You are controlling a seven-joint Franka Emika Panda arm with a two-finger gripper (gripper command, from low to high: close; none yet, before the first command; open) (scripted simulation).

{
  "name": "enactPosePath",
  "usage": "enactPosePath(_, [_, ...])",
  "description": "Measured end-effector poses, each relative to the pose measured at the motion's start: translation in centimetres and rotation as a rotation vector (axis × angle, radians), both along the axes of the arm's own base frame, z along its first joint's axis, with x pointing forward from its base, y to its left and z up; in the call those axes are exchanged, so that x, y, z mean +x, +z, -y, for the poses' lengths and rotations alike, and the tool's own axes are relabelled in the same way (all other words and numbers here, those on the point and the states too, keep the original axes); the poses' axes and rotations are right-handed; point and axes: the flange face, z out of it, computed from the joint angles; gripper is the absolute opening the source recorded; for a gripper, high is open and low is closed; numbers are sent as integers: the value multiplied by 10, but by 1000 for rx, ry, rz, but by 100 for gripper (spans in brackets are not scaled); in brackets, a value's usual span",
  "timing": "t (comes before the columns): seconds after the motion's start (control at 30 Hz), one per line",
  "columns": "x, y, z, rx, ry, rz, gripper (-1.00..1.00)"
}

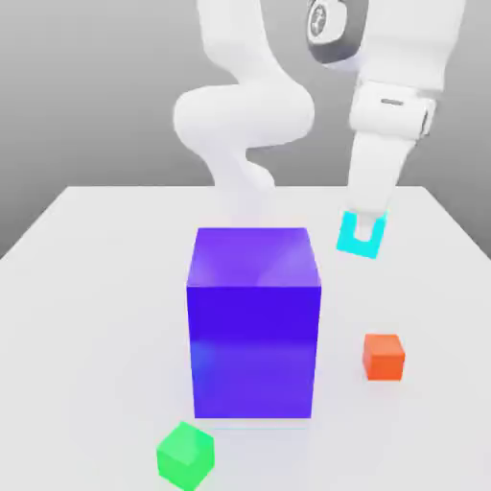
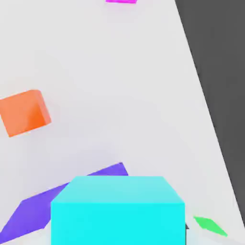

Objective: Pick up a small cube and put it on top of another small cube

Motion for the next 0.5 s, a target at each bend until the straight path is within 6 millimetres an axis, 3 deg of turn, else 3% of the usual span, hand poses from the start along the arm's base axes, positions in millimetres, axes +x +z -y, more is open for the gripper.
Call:
enactPosePath(0.23, [-55, -31, -85, -66, 385, -11, -100])
enactPosePath(0.5, [-144, -70, -158, -128, 827, -38, -100])
